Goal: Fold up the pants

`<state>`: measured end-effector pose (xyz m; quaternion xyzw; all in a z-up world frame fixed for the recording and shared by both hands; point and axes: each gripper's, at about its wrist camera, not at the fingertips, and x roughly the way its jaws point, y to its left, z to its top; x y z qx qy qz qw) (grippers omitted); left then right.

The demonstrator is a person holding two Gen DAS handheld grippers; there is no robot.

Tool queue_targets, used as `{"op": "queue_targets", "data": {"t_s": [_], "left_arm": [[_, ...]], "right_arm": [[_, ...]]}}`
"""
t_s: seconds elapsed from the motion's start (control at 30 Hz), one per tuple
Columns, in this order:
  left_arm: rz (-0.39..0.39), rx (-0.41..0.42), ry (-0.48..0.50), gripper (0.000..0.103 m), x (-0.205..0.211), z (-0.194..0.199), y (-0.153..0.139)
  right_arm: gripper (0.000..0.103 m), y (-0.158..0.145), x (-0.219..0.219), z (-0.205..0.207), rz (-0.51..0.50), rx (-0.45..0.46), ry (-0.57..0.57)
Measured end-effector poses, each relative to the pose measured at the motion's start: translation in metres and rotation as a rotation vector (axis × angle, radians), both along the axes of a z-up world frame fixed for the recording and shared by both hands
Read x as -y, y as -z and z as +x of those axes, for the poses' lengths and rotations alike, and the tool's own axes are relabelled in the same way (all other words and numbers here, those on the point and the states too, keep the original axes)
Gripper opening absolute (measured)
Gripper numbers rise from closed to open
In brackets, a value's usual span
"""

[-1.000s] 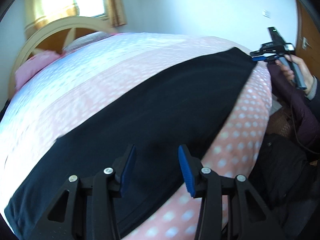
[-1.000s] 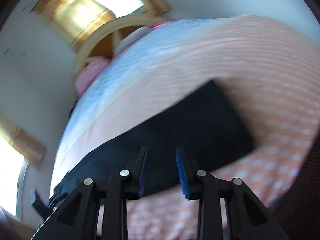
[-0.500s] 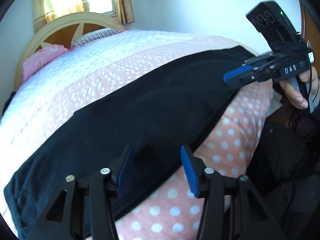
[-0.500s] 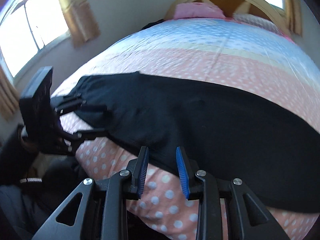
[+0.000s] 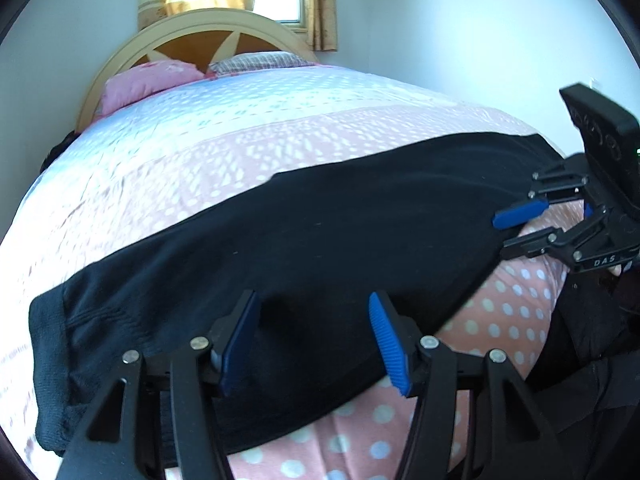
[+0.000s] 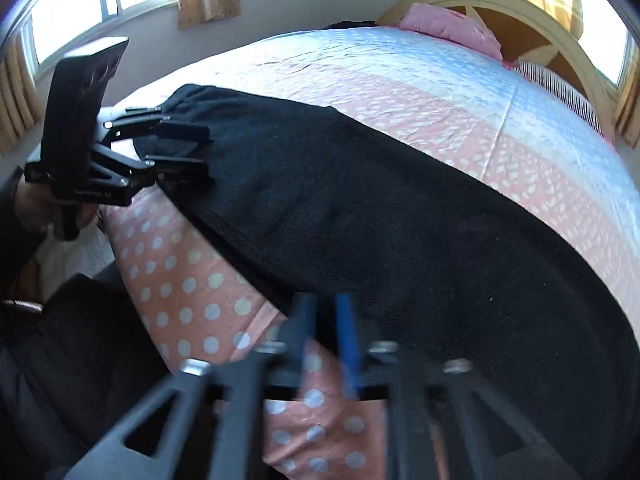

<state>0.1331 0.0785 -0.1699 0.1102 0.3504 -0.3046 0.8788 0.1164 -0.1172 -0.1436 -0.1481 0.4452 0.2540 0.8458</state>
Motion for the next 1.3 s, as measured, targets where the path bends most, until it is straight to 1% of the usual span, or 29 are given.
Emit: {"op": "queue_targets", "data": {"t_s": [0.03,0.1,0.23,0.3,0.43,0.47,0.5,0.57,0.63,0.67,0.7,0.77,0.83,0.87,0.93,0.97,1.0,1.03,1.1,1.13,1.2,1.3], "left_arm": [[-0.005,-0.002,0.000,0.060,-0.008,0.000,0.002],[-0.008,-0.003,0.001,0.060,-0.007,0.002,0.003],[-0.012,0.002,0.007,0.060,-0.012,-0.001,0.002],[-0.014,0.000,0.004,0.060,-0.011,0.002,0.002],[-0.063,-0.020,0.003,0.060,-0.016,0.002,-0.001],[-0.073,-0.022,0.010,0.061,-0.015,0.002,-0.001],[-0.071,-0.025,0.015,0.067,-0.012,0.001,-0.001],[-0.064,-0.020,0.028,0.068,-0.005,-0.001,0.001],[-0.072,-0.025,0.051,0.068,0.003,-0.002,0.001],[-0.081,-0.021,0.063,0.068,0.009,-0.001,0.000],[-0.090,-0.019,0.074,0.068,0.016,-0.001,-0.002],[-0.099,-0.014,0.106,0.068,0.030,0.000,-0.005],[-0.076,-0.011,0.152,0.068,0.048,-0.001,-0.004],[-0.059,-0.012,0.171,0.068,0.055,-0.003,-0.002],[0.019,-0.039,0.215,0.069,0.068,-0.006,0.008],[0.051,-0.016,0.232,0.073,0.071,-0.010,0.010],[0.060,-0.014,0.253,0.080,0.070,-0.014,0.010],[0.068,-0.025,0.262,0.082,0.070,-0.016,0.011],[0.081,0.004,0.263,0.083,0.064,-0.020,0.010],[0.078,0.005,0.257,0.083,0.060,-0.020,0.009],[0.064,0.017,0.219,0.083,0.047,-0.018,0.003],[0.041,0.062,0.155,0.083,0.024,-0.011,-0.011]], "right_arm": [[0.003,-0.003,0.001,-0.001,0.016,-0.002,-0.004],[0.002,-0.009,0.000,-0.006,0.018,0.004,-0.018],[0.002,0.003,-0.001,-0.011,-0.027,-0.025,-0.034],[0.002,0.006,-0.001,-0.013,-0.035,-0.020,-0.040],[0.004,0.004,-0.003,-0.009,-0.037,-0.033,-0.053],[0.009,0.002,-0.004,-0.010,-0.045,-0.035,-0.063],[0.019,0.000,-0.004,-0.010,-0.049,-0.041,-0.080],[0.030,-0.008,0.000,-0.007,0.000,-0.060,-0.084],[0.030,-0.017,0.010,0.000,0.092,-0.086,-0.067],[0.030,-0.019,0.012,0.004,0.113,-0.088,-0.055],[0.030,-0.020,0.016,0.009,0.129,-0.093,-0.032],[0.030,-0.014,0.020,0.019,0.119,-0.130,0.005],[0.030,0.000,0.023,0.024,0.092,-0.209,0.013],[0.030,0.005,0.024,0.024,0.073,-0.228,0.010],[0.030,0.003,0.025,0.018,0.060,-0.219,-0.026],[0.030,0.002,0.025,0.018,0.055,-0.227,-0.033],[0.030,-0.004,0.025,0.020,0.059,-0.227,-0.037],[0.030,-0.010,0.026,0.023,0.074,-0.217,-0.033],[0.030,-0.029,0.028,0.035,0.144,-0.196,-0.014],[0.030,-0.038,0.028,0.044,0.188,-0.189,-0.006],[0.030,-0.052,0.025,0.061,0.242,-0.168,0.011],[0.030,-0.058,0.019,0.093,0.327,-0.184,0.059]]}}
